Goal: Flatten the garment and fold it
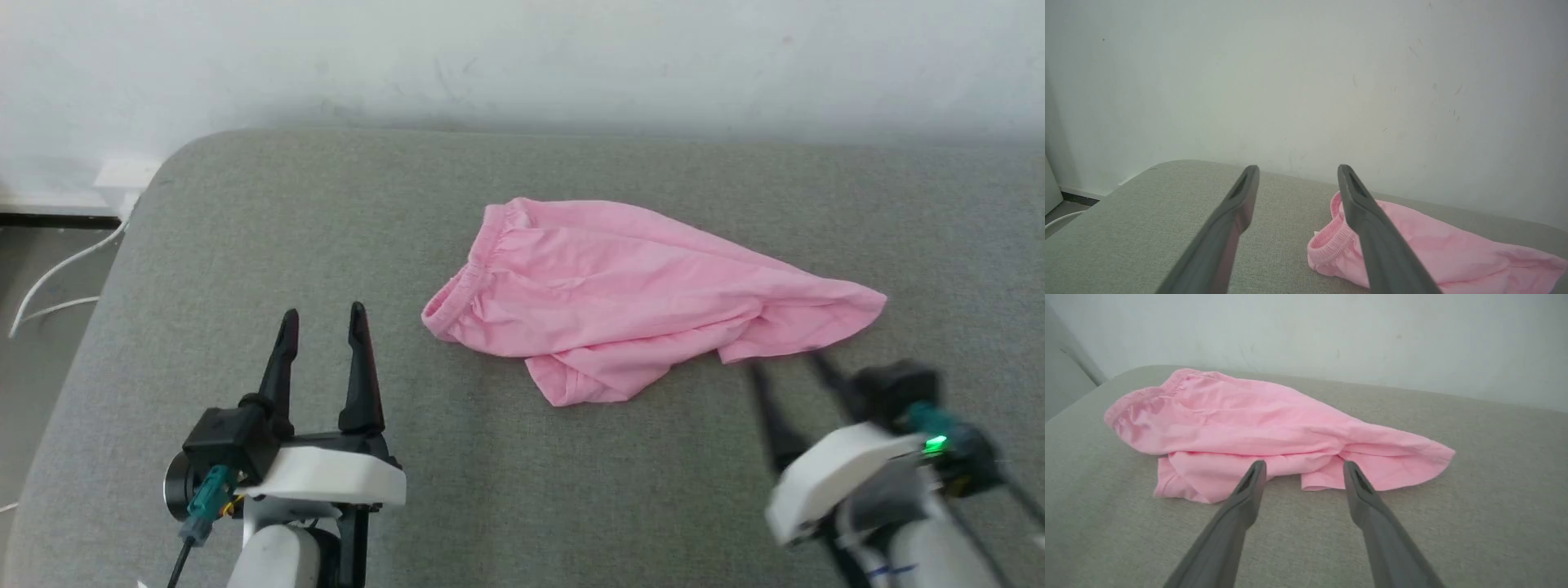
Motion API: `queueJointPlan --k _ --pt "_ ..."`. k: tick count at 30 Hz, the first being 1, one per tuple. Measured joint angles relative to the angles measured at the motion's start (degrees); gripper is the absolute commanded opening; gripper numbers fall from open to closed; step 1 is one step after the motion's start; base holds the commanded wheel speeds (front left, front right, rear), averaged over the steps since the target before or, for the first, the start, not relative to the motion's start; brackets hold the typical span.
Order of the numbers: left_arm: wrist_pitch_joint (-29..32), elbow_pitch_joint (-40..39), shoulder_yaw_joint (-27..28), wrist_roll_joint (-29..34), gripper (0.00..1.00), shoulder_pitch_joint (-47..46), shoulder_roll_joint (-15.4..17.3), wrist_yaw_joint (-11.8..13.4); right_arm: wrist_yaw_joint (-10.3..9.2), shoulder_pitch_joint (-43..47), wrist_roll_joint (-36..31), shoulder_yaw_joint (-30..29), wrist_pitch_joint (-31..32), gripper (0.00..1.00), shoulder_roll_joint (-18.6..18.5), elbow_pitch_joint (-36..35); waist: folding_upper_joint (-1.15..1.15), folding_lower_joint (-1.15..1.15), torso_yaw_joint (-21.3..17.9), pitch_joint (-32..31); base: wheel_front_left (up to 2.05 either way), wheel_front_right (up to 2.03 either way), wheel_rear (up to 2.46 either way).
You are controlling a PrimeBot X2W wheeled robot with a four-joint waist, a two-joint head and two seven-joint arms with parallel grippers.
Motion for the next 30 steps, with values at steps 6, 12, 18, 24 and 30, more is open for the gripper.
queueJointPlan --k 6,12,18,24,30 --pt "0.0 -0.05 -0.32 0.19 1.0 -0.1 0.0 -0.02 0.01 1.07 0.38 14.61 0.51 1.0 0.66 -0.62 0.0 0.0 -0.6 0.59 0.0 0.0 0.0" --pt "0.0 -0.31 -2.35 -0.31 1.0 -2.54 -0.02 -0.01 0.01 -7.65 -0.46 24.68 4.91 1.0 -0.36 7.37 0.0 0.01 0.92 2.8 0.0 0.0 0.0" --pt "0.01 -0.41 -3.94 -1.83 1.0 -4.74 -0.03 0.65 0.0 -16.07 0.12 28.52 9.6 1.0 -1.33 15.51 0.0 0.02 4.14 5.35 0.0 0.0 0.0" --pt "0.0 -0.44 -4.5 -2.81 1.0 -5.01 -0.03 1.57 0.01 -19.65 0.75 28.16 12.14 0.0 -1.19 20.4 0.0 0.01 7.16 7.64 0.0 0.0 0.0" --pt "0.0 -0.35 -3.76 -2.8 1.0 -4.9 -0.02 2.05 -0.01 -18.37 5.06 24.54 11.02 0.0 -0.77 19.06 0.0 0.02 7.83 8.07 0.0 0.0 0.0"
